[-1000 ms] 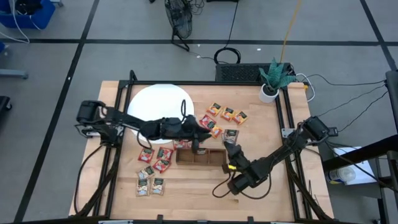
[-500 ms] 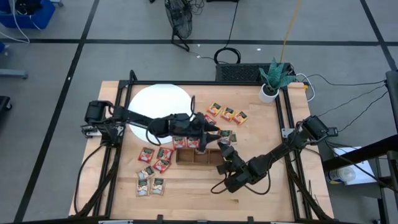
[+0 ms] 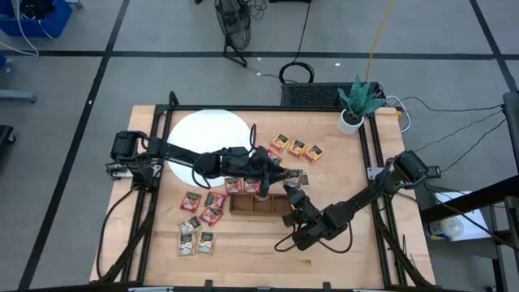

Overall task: Pick & Place Tea
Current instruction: Put the brown tea bag into the middle section of the wooden organizer

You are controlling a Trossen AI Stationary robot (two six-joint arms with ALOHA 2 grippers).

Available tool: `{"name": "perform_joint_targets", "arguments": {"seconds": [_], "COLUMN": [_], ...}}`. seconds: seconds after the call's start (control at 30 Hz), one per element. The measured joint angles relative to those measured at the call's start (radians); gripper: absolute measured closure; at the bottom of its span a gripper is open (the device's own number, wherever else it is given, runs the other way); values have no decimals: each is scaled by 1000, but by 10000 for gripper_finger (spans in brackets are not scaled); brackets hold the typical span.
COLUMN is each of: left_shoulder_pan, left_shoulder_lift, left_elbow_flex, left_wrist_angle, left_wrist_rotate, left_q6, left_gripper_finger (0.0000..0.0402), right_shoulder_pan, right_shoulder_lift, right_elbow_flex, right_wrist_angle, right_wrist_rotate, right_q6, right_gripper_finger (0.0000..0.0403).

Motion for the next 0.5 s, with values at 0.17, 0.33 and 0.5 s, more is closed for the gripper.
{"name": "perform_joint_targets", "arguments": {"seconds": [0.17,0.33,0.5], "left_shoulder_pan": [12,28,26], "left_shoulder_lift": [0,0,-14], "left_elbow_flex": [0,0,-2], "left_wrist_angle": [0,12,0], "left_wrist_rotate": [50,123,117], "left_q6": [11,67,194], "left_gripper_finger": [360,396,398], "right_shoulder_pan": [0,0,-1], "right_shoulder_lift": [0,0,-1], "right_elbow_flex": [0,0,0], "right_wrist_angle": [54,118,125], "right_wrist_rotate": [0,-1,-50], "right_q6": [-40,-87,101], "right_gripper_finger": [403,403,402]}}
